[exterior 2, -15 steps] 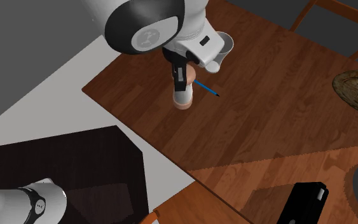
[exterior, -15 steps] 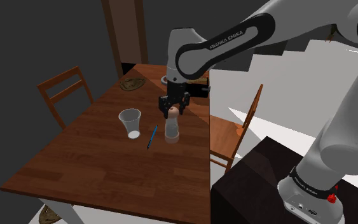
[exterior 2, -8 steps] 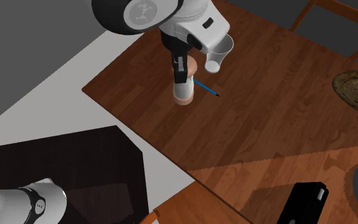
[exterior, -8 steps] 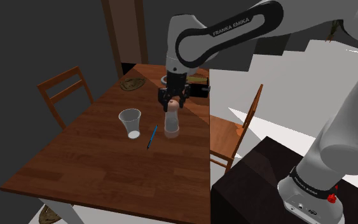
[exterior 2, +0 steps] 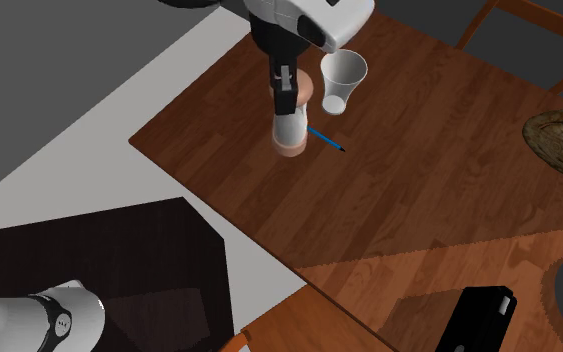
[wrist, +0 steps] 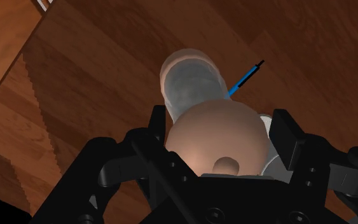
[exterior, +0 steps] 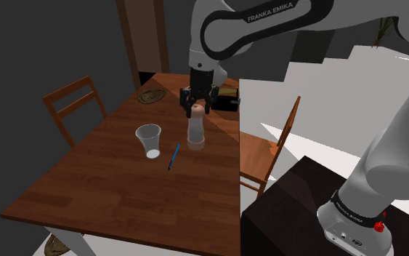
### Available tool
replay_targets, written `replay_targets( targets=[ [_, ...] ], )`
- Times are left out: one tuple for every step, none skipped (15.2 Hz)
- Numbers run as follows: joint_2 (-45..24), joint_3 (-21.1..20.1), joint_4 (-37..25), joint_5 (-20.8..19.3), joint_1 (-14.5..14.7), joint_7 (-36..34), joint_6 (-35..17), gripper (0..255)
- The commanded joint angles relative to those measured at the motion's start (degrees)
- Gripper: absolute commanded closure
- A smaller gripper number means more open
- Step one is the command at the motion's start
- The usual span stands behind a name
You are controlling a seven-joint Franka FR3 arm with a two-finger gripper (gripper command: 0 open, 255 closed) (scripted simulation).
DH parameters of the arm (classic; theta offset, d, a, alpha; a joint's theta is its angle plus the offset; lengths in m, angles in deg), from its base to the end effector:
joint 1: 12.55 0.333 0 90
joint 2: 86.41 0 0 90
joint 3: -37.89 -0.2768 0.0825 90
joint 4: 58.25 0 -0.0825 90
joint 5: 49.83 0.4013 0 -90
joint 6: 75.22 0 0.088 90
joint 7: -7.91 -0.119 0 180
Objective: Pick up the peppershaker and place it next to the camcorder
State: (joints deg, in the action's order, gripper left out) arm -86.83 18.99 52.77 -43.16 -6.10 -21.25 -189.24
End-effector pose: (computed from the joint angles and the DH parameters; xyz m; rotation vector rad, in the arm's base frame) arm 0.5221 0.2565 0.4251 -3.0185 0.1686 0.0151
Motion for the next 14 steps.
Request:
replay_targets(
  targets=[
    [0.56, 0.01, -1.01, 0.12, -0.01, -0.11, 1.55, 255],
    [0.69, 0.03, -1.65, 0.13, -0.03, -0.16, 2.3, 255],
    [0.8, 0.04, -2.29, 0.13, -0.04, -0.21, 3.06, 255],
    [0.9, 0.06, -2.95, 0.14, -0.06, -0.26, 3.81, 255],
    [0.99, 0.07, -3.62, 0.14, -0.07, -0.32, 4.56, 255],
    [1.07, 0.09, -4.3, 0.13, -0.09, -0.38, 5.32, 255],
    [1.13, 0.1, -5.0, 0.12, -0.1, -0.44, 6.07, 255],
    [1.18, 0.11, -5.71, 0.11, -0.11, -0.5, 6.83, 255],
    [1.22, 0.13, -6.44, 0.1, -0.12, -0.57, 7.59, 255],
    [1.24, 0.14, -7.18, 0.08, -0.13, -0.64, 8.35, 255],
    [1.25, 0.15, -7.94, 0.06, -0.14, -0.72, 9.11, 255],
    [1.25, 0.15, -8.71, 0.04, -0.15, -0.79, 9.88, 255],
    [1.23, 0.16, -9.5, 0.01, -0.16, -0.87, 10.65, 255],
    [1.2, 0.17, -10.3, -0.02, -0.16, -0.96, 11.42, 255]
  ],
)
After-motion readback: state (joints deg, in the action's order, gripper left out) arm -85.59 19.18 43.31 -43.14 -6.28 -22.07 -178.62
